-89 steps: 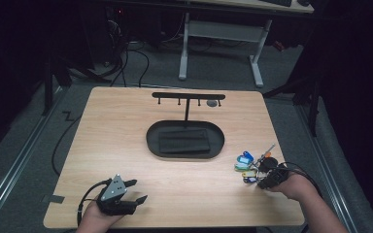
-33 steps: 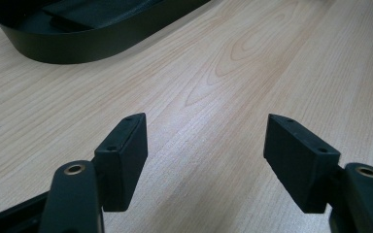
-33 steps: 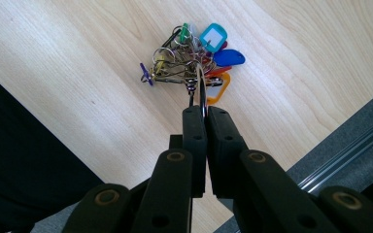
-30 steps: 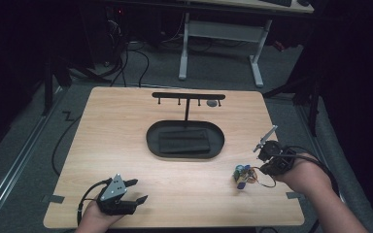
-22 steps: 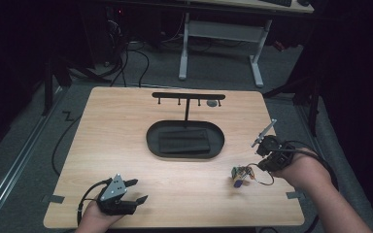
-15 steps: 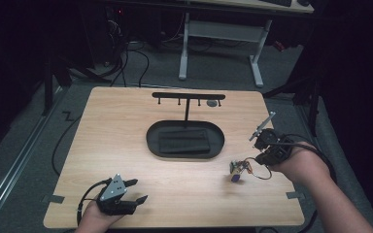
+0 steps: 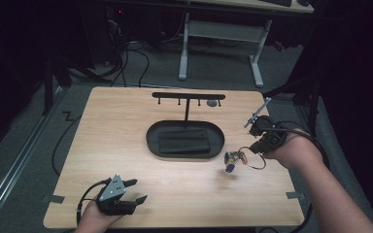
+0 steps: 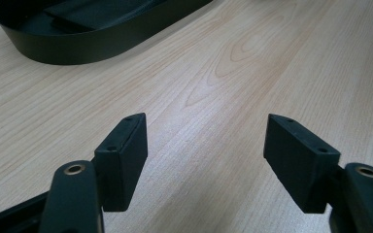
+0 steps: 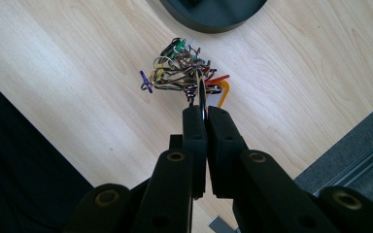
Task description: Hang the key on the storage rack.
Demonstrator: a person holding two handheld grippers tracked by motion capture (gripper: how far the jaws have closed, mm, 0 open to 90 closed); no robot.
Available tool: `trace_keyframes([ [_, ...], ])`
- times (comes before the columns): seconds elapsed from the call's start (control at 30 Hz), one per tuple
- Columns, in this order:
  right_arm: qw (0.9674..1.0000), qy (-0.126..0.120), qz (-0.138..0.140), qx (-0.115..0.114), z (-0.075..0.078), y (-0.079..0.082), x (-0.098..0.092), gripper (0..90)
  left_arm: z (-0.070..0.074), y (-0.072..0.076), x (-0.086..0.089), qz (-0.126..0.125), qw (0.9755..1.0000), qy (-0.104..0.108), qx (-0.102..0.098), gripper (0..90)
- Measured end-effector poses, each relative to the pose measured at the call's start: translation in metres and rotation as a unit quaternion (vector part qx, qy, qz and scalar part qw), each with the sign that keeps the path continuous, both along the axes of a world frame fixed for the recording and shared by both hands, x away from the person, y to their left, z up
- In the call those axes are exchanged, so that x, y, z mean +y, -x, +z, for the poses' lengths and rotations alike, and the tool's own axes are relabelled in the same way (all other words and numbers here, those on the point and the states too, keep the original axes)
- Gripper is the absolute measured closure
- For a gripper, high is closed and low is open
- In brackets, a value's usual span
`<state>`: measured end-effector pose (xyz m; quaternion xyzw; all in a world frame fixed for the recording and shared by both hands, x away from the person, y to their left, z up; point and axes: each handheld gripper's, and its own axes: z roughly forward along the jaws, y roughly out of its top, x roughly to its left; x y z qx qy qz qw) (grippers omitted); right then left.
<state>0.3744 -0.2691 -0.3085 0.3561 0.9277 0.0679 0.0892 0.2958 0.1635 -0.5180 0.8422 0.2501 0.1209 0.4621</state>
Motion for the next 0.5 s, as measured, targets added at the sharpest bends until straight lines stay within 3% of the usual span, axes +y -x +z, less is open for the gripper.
trace_keyframes([
  [0.5, 0.9999, -0.002, -0.013, -0.011, 0.016, -0.030, 0.009, 88.0, -0.001, -0.001, 0.000, -0.001, 1.0000, -0.002, 0.001, 33.1],
])
